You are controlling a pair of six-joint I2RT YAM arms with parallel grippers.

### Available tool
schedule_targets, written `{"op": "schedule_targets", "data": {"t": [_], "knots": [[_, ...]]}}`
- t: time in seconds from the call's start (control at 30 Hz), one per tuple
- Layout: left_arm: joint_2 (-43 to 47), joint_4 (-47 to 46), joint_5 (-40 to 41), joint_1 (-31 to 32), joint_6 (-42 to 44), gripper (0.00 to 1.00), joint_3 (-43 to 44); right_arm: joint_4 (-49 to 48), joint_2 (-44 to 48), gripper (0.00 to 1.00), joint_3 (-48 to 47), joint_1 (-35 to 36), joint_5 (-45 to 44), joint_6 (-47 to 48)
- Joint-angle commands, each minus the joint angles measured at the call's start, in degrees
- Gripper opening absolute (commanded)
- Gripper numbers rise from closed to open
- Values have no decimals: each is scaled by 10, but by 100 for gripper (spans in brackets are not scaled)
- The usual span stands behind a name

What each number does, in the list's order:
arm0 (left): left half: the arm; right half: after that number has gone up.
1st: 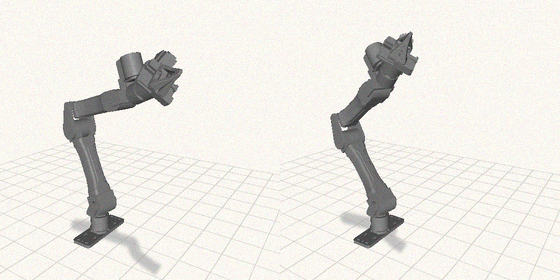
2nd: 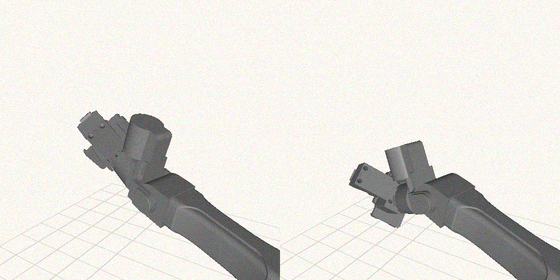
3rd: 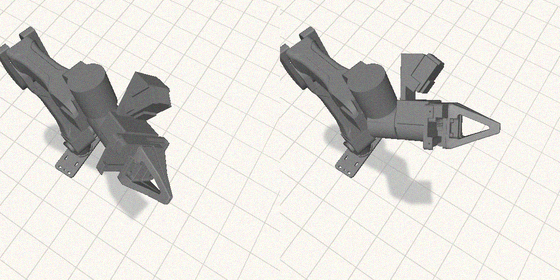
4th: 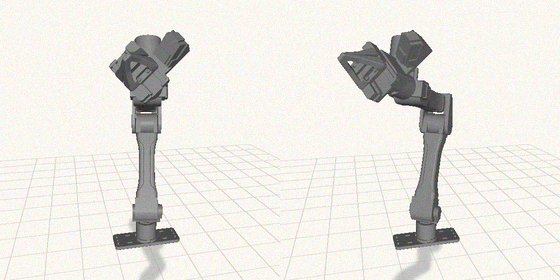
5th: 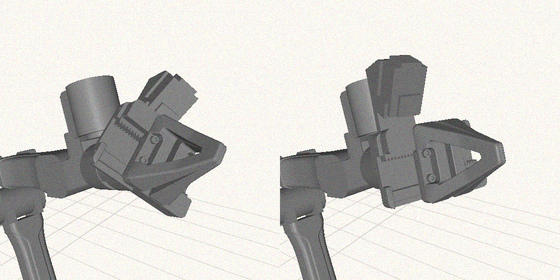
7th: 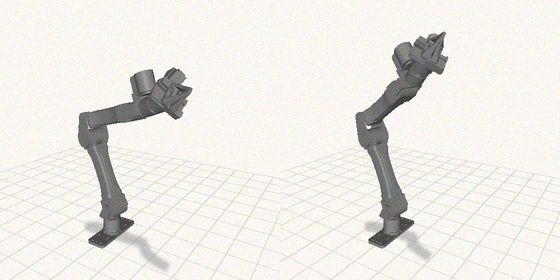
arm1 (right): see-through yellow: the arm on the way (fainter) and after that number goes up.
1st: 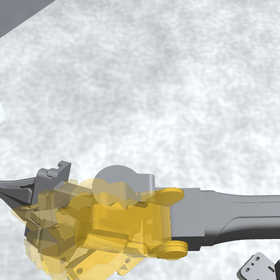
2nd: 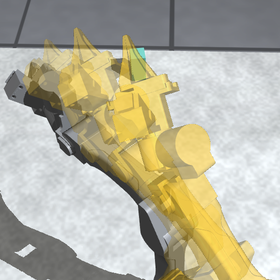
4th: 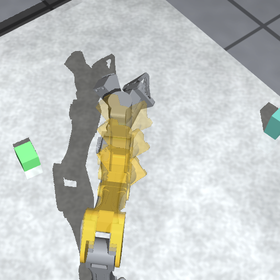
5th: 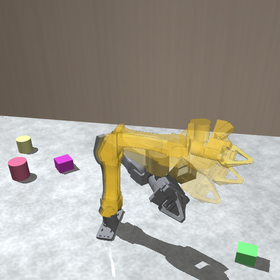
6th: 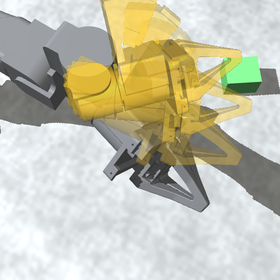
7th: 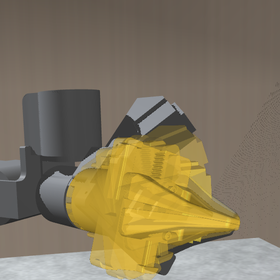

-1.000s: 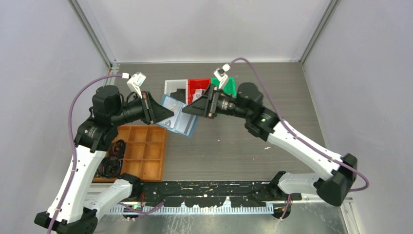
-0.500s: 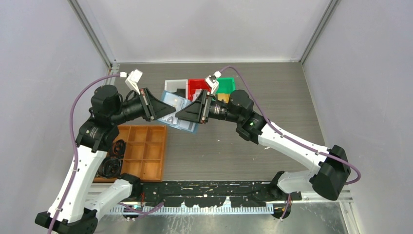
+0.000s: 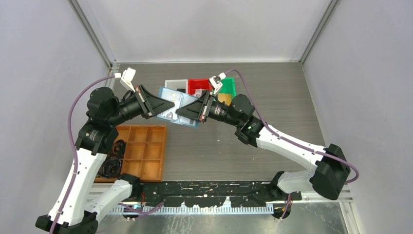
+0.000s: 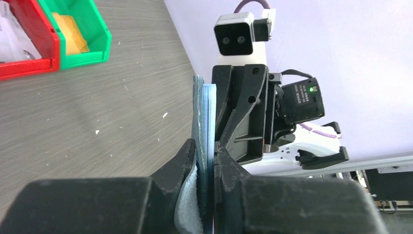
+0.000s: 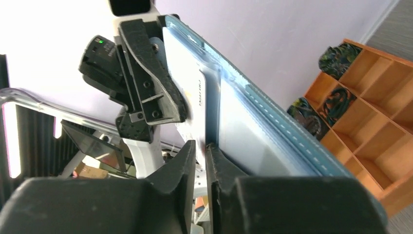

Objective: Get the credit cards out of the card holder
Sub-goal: Remove the credit card from the card holder.

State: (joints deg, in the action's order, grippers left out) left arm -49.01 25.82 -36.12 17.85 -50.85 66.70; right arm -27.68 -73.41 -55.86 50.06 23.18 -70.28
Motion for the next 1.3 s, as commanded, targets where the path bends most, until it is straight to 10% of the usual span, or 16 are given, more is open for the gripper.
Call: {"op": "schedule_targets", "data": {"t": [0.0, 0.17, 0.43, 1.0, 1.1, 1.27], "knots": [[13, -87, -75, 9, -81, 12, -3, -146, -16, 19, 6, 7, -57, -49], [11, -109, -96, 8, -90, 18, -10, -165, -23, 26, 15, 7, -64, -68], [5, -108, -102, 8, -87, 21, -3, -172, -12, 1, 38, 7, -72, -62], [-1, -112, -96, 6, -103, 12, 12, -185, 57, 1, 142, 9, -98, -39], [0, -109, -95, 7, -99, 4, 12, -193, 49, 26, 129, 11, -95, -46], [2, -107, -97, 5, -99, 0, 13, -219, 29, 39, 105, 11, -100, -65]]}}
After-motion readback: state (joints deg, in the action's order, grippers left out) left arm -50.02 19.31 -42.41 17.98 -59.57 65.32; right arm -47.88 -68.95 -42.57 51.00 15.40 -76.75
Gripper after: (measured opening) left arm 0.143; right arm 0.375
